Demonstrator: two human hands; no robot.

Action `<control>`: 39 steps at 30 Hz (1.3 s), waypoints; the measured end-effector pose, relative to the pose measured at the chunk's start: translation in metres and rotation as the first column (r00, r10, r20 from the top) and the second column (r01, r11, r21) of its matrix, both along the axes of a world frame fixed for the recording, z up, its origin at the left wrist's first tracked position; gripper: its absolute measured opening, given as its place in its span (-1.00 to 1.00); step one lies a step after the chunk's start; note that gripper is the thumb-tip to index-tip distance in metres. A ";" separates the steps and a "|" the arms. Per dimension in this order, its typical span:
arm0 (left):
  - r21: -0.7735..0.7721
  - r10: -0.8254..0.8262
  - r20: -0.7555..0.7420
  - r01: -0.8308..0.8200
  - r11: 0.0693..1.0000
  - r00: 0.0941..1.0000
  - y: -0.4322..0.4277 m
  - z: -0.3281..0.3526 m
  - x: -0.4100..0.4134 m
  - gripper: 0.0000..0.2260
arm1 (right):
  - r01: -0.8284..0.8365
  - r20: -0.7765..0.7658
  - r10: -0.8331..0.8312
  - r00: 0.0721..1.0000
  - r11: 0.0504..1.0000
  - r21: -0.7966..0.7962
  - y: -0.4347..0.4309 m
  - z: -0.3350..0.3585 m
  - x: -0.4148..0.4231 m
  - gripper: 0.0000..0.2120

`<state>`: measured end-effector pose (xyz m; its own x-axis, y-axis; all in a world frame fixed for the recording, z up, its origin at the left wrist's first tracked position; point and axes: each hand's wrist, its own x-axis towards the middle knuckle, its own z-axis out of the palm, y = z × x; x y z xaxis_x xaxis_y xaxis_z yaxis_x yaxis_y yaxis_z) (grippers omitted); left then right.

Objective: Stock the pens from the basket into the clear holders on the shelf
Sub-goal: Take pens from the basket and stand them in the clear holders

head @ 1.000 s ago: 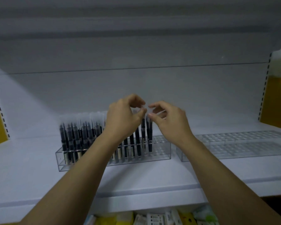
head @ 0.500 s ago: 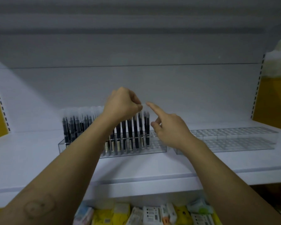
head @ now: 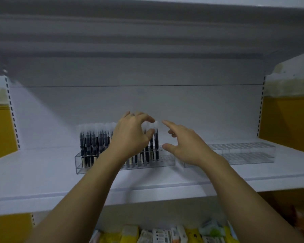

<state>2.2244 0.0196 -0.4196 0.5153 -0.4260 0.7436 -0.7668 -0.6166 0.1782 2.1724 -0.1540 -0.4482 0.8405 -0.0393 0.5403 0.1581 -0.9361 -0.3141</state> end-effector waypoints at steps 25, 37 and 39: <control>0.156 0.026 -0.244 0.013 0.988 0.969 0.024 -0.260 -0.099 -0.67 | 0.121 -0.204 -0.082 0.976 0.976 0.183 0.030 -0.241 -0.111 -0.53; 0.297 0.169 -0.788 0.125 0.947 0.593 0.019 -0.452 -0.105 -0.63 | 0.218 -0.729 -0.002 0.685 0.955 0.201 0.029 -0.424 -0.104 -0.58; 0.299 0.190 -0.852 0.154 0.942 0.488 0.020 -0.477 -0.112 -0.67 | 0.244 -0.794 0.025 0.607 0.945 0.217 0.028 -0.450 -0.108 -0.64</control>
